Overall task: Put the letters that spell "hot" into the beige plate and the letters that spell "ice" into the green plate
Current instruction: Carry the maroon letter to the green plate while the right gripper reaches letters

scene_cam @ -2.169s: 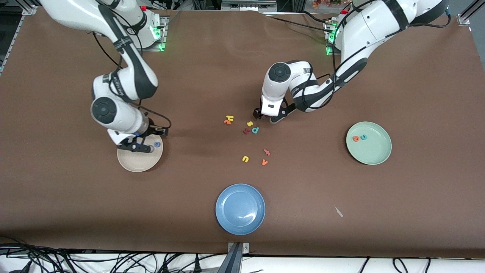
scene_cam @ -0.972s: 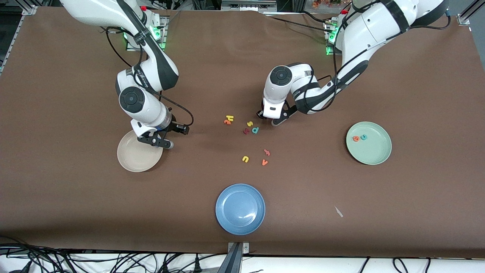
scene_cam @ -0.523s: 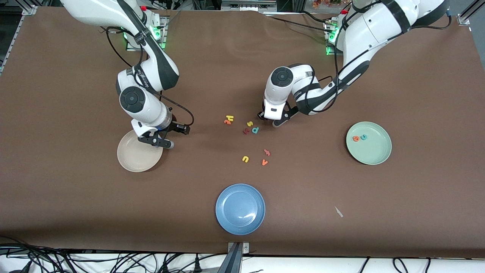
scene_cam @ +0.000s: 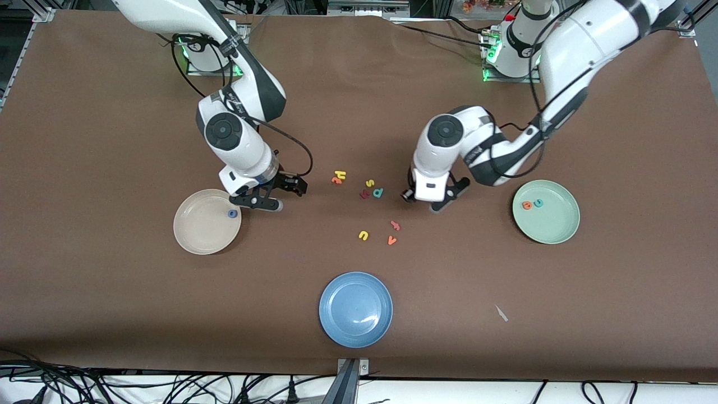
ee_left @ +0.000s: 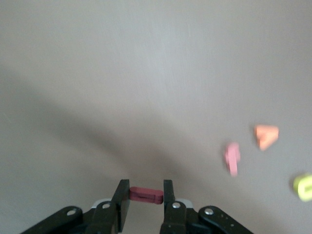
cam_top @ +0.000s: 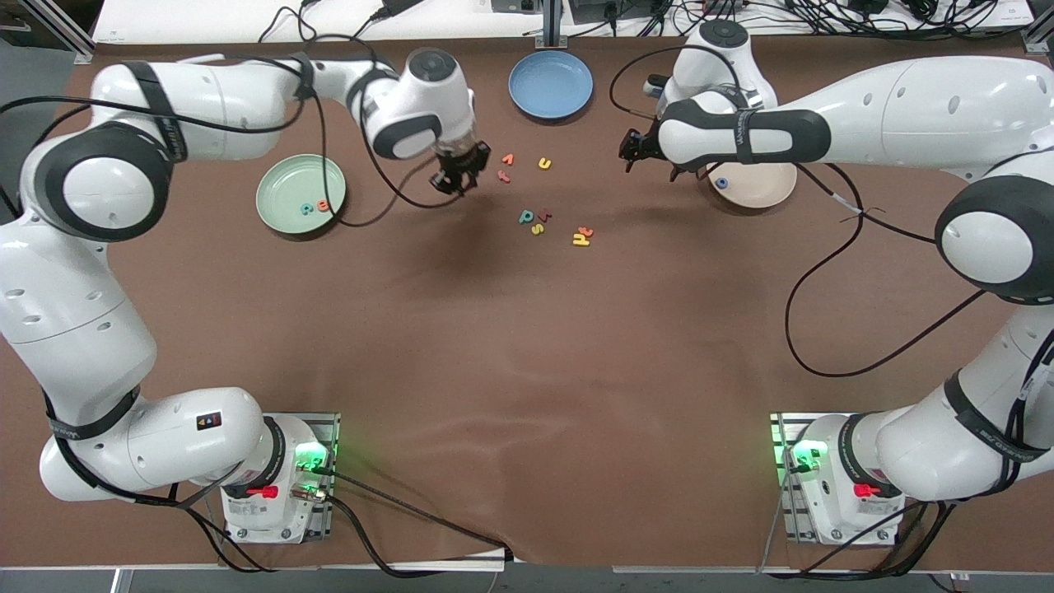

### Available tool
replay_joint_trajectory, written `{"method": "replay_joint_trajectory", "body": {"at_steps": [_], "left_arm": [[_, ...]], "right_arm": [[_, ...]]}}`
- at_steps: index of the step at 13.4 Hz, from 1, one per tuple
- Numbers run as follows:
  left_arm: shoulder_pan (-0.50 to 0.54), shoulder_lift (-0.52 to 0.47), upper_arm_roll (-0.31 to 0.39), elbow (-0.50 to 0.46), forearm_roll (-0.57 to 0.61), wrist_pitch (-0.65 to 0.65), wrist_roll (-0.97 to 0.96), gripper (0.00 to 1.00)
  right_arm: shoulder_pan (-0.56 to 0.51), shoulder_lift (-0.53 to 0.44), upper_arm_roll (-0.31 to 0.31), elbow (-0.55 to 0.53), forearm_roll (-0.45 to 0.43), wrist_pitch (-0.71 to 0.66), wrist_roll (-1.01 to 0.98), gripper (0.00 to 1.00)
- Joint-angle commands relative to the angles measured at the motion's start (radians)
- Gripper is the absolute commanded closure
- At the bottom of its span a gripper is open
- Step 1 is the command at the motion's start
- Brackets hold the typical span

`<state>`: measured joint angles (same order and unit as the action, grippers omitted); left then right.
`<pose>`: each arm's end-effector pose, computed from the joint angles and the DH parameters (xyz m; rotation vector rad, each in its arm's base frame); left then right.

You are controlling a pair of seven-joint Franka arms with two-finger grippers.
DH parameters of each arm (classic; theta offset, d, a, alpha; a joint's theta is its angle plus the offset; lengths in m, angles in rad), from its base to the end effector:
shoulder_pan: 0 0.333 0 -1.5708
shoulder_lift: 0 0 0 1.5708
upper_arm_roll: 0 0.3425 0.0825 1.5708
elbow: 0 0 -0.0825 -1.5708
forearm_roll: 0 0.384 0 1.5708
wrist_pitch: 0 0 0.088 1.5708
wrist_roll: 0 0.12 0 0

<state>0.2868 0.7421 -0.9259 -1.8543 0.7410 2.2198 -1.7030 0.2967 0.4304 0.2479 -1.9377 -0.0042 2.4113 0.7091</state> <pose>0.5619 -0.3183 0.2529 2.9336 1.0974 0.0074 0.5511 0.3233 0.2843 -3.0153 0.2814 0.0193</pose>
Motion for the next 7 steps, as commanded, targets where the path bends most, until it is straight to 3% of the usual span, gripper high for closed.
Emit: {"method": "replay_joint_trajectory", "body": {"at_steps": [1,7], "left_arm": [[0.124,-0.012,-0.031,0.023,0.009,-0.081,0.142,0.91],[0.4,-0.021,-0.04,0.056,0.011,-0.277,0.611,0.91]], "right_arm": [[0.053,0.033,-0.003,0.008,0.003,0.052,0.094,0.01],[0.171,0.129,-0.007,0.009,0.003,0.205,0.386,0.01]]}}
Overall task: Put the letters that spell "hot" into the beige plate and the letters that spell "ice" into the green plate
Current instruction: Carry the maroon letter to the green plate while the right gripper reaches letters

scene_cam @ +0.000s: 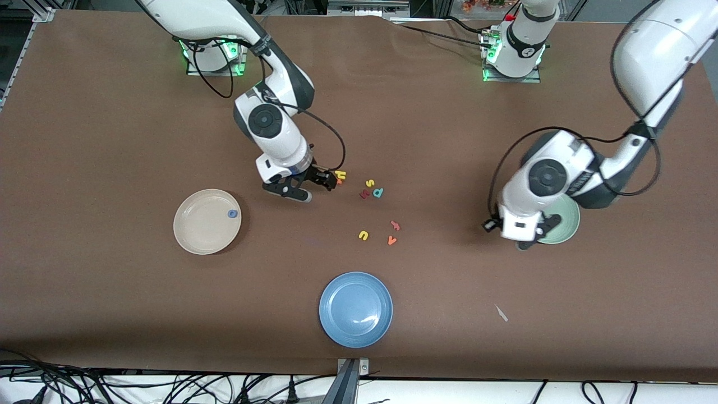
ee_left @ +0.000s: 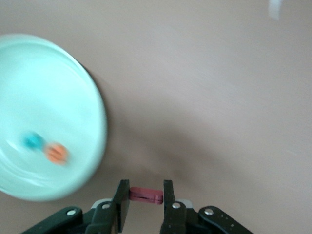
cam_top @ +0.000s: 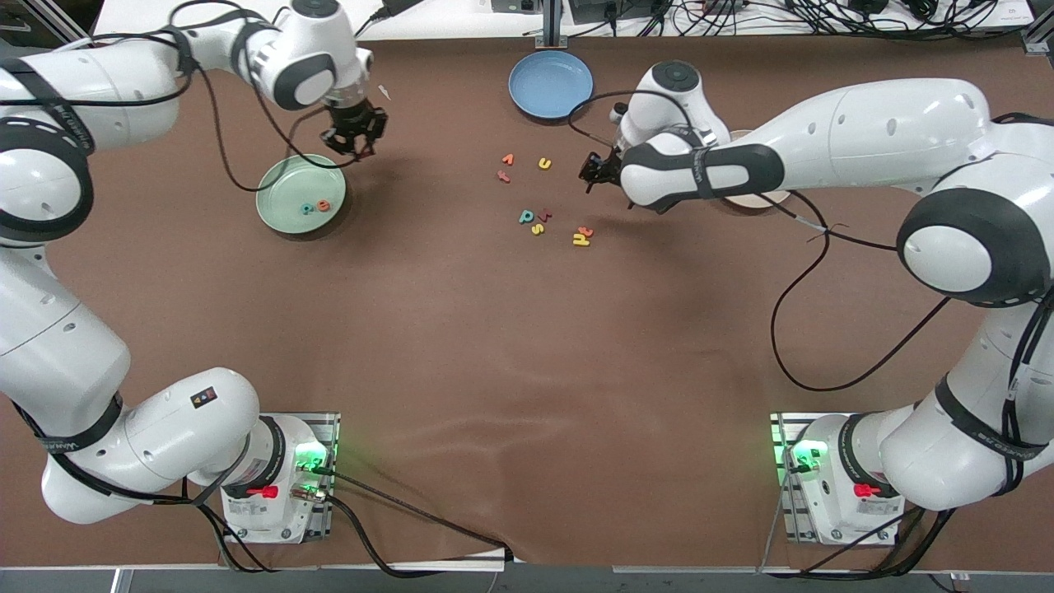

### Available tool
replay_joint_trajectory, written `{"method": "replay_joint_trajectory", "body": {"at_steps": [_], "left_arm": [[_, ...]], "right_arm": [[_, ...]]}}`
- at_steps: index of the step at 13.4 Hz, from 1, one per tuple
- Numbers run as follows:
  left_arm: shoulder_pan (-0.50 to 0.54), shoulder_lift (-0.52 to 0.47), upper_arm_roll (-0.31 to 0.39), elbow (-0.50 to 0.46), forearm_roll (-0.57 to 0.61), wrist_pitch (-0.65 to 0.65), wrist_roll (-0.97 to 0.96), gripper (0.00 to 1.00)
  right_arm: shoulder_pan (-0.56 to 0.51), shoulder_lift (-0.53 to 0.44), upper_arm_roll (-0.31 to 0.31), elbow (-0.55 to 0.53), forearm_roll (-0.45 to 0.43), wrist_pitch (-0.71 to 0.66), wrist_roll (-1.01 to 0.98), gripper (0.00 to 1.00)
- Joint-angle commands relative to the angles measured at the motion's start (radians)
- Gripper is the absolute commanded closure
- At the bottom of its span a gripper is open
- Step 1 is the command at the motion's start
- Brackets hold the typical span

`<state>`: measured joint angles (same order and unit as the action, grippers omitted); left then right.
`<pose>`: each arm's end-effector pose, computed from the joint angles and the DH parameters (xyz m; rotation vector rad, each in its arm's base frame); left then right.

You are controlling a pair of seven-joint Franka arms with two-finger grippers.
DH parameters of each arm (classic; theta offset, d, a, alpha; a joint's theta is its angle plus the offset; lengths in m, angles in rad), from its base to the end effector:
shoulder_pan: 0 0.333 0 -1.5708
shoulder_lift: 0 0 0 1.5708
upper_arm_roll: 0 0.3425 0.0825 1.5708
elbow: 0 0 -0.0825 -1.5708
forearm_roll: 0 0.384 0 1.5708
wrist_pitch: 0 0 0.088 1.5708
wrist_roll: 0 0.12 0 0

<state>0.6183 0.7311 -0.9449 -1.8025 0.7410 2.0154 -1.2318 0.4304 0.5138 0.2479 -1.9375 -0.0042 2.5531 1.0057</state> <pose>0.6329 -0.1032 0.2652 -2.8788 -0.8796 0.0897 0.5115 0.4000 0.2459 -2.9282 0.5358 0.0135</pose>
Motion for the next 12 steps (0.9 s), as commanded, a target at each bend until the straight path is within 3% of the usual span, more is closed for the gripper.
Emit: {"method": "replay_joint_trajectory", "body": {"at_steps": [1,5,7,8,9,10,12], "left_arm": [[0.108,-0.01,-0.022,0.005,0.009,-0.099,0.219,0.91],[0.222,-0.001,0.024,0.0,0.014,-0.152,0.509,0.9],[0.222,0.013,0.066,0.0,0.015,-0.149,0.548,0.81],[0.218,0.017,0.069,0.0,0.014,-0.149,0.548,0.55],[0.219,0.017,0.067,0.003,0.014,-0.149,0.549,0.08],[0.219,0.011,0.064,0.008,0.014,-0.149,0.552,0.0],[0.198,0.01,0.051,0.081,-0.003,-0.232,0.578,0.0]], "right_arm": [[0.05,0.07,-0.007,0.009,0.001,0.103,0.118,0.01],[0.071,0.106,-0.007,0.008,0.0,0.141,0.151,0.01],[0.076,0.111,-0.009,0.008,-0.002,0.141,0.151,0.01],[0.077,0.111,-0.01,0.008,-0.002,0.141,0.151,0.02],[0.089,0.115,-0.012,0.008,-0.003,0.141,0.152,0.03],[0.1,0.13,-0.021,0.008,-0.005,0.147,0.152,0.05],[0.102,0.138,-0.024,0.005,-0.016,0.17,0.152,0.1]]}}
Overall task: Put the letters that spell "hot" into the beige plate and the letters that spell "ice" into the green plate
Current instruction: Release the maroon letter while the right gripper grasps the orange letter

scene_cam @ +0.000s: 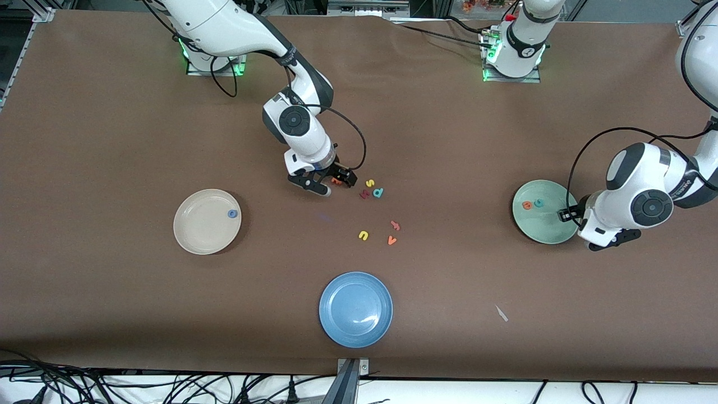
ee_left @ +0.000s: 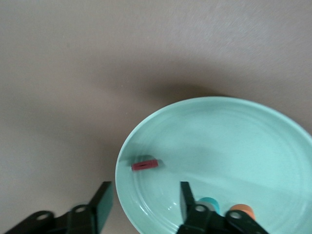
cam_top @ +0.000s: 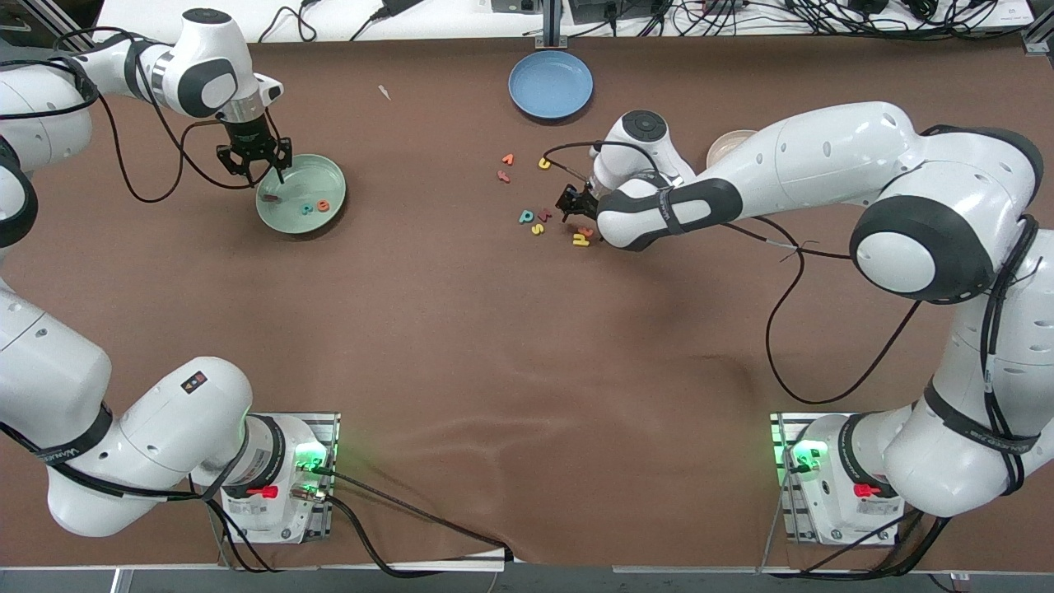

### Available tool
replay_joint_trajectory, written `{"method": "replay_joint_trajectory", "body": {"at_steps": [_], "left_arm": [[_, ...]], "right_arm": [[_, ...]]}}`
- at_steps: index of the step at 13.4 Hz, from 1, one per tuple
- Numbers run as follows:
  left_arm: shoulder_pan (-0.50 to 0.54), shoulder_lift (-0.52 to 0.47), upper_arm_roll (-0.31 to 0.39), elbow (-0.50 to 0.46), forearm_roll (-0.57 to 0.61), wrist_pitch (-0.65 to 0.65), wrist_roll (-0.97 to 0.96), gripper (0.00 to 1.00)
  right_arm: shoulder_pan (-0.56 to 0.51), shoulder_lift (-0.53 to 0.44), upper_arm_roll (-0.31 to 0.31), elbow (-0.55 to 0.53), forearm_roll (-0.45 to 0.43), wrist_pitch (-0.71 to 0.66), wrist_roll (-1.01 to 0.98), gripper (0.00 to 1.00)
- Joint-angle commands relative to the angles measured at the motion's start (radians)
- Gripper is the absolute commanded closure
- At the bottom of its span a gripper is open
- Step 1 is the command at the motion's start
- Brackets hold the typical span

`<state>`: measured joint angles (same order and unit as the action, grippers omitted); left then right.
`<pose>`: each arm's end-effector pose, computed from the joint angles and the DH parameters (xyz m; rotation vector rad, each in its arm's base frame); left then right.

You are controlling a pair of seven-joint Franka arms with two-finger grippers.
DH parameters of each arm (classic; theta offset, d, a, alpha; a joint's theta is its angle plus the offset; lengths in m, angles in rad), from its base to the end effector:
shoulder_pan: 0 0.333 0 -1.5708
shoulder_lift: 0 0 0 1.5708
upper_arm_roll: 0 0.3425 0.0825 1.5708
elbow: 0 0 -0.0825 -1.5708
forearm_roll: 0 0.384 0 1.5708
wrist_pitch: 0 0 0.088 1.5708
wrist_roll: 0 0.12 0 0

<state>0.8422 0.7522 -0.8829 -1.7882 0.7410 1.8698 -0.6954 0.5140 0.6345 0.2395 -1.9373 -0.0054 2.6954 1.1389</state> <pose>0.6195 0.0809 0.2337 -2.8884 -0.4892 0.3884 0.4800 0.4393 0.1833 -2.8786 0.6373 0.0405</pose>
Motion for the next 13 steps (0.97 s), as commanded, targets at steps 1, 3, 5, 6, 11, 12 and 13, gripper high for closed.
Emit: {"method": "replay_joint_trajectory", "body": {"at_steps": [1,3,5,6,11,12,13], "left_arm": [[-0.067,-0.011,-0.011,0.138,-0.026,-0.162,0.075,0.0],[-0.123,-0.01,-0.01,0.293,-0.09,-0.311,0.164,0.0],[-0.155,-0.01,-0.01,0.412,-0.115,-0.411,0.226,0.0],[-0.172,-0.01,-0.01,0.464,-0.115,-0.461,0.262,0.0],[-0.273,-0.008,0.005,0.66,-0.109,-0.586,0.396,0.0],[-0.299,-0.011,0.019,0.699,-0.118,-0.597,0.452,0.0],[-0.339,-0.013,0.065,0.757,-0.133,-0.603,0.523,0.0]], "right_arm": [[0.02,0.019,-0.017,0.001,-0.016,0.029,0.021,0.14],[0.02,0.019,-0.019,-0.002,-0.019,0.029,0.019,0.24],[0.017,0.019,-0.023,-0.002,-0.034,0.029,0.019,0.36],[0.017,0.019,-0.023,-0.002,-0.034,0.029,0.019,0.46],[0.011,0.019,-0.023,-0.002,-0.042,0.029,0.018,0.77],[0.011,0.016,-0.023,-0.002,-0.042,0.027,0.016,0.8],[0.008,0.014,-0.023,-0.002,-0.042,0.026,0.015,0.81]]}}
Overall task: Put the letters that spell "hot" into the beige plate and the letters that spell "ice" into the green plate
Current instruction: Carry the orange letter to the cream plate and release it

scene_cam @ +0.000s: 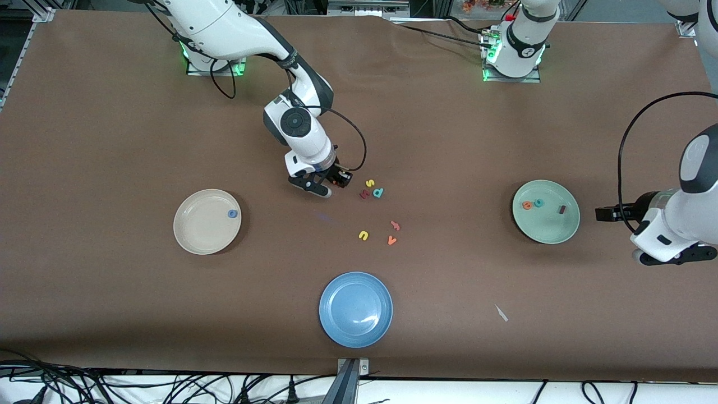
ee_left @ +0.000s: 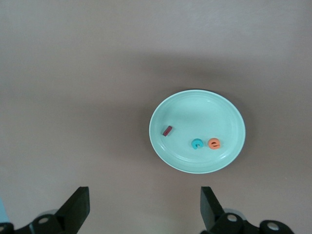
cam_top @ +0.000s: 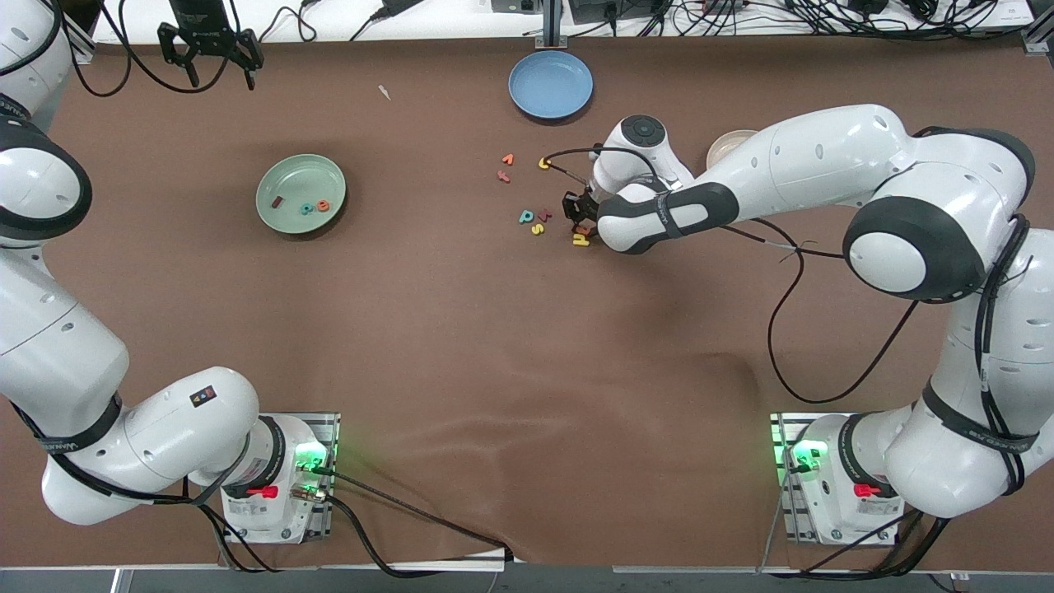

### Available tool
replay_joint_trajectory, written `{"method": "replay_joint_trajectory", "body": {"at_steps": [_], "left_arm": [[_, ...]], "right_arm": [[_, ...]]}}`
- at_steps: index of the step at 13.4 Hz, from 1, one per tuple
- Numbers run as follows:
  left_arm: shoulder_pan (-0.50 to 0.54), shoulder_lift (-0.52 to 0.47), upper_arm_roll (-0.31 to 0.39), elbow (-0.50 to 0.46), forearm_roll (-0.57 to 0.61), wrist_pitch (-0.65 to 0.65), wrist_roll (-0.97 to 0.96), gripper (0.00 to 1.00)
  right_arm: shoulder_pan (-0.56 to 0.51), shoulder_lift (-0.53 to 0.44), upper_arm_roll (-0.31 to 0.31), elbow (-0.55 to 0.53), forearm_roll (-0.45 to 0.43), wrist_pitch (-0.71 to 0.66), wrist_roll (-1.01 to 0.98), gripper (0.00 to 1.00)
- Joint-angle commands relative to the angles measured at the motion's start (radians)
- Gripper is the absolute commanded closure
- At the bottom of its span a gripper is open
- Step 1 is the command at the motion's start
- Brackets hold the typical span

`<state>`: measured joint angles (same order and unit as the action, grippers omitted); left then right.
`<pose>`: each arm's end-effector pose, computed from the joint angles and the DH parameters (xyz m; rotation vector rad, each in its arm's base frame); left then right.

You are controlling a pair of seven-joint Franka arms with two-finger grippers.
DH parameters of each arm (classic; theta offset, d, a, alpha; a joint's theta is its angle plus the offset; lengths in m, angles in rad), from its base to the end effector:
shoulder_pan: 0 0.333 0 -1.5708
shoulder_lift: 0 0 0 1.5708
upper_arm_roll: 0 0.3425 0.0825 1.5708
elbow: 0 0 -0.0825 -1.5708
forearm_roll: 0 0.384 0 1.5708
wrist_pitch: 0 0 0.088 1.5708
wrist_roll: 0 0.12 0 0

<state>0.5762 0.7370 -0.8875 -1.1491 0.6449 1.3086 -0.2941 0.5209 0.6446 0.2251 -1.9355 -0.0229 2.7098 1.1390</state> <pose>0.6930 0.0565 0.4473 -2.9249 -0.1306 0.4606 0.4829 0.4368 0.1779 -2.8862 0.6250 0.0170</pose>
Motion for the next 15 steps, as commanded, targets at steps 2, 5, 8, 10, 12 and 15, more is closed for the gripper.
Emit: {"method": "replay_joint_trajectory", "body": {"at_steps": [2,5,8,10,12,15], "left_arm": [[-0.168,-0.007,0.241,0.202,-0.187,-0.046,0.174,0.0],[-0.362,-0.068,0.622,0.227,-0.484,-0.036,0.203,0.0],[-0.504,-0.116,0.901,0.192,-0.706,0.033,0.285,0.05],[-0.515,-0.18,0.911,0.067,-0.715,0.119,0.286,0.06],[-0.527,-0.289,0.909,-0.138,-0.702,0.28,0.288,0.06],[-0.526,-0.366,0.894,-0.285,-0.619,0.367,0.39,0.09]], "right_arm": [[-0.022,-0.023,-0.007,-0.006,-0.029,-0.005,0.002,0.81],[-0.109,-0.118,0.014,-0.01,-0.031,-0.164,-0.099,0.81],[-0.195,-0.209,0.014,-0.017,-0.029,-0.303,-0.262,0.81],[-0.278,-0.267,0.014,-0.049,-0.026,-0.385,-0.44,0.81],[-0.332,-0.293,-0.025,-0.075,-0.026,-0.395,-0.63,0.81],[-0.433,-0.299,-0.061,-0.077,-0.026,-0.406,-0.879,0.81]]}}
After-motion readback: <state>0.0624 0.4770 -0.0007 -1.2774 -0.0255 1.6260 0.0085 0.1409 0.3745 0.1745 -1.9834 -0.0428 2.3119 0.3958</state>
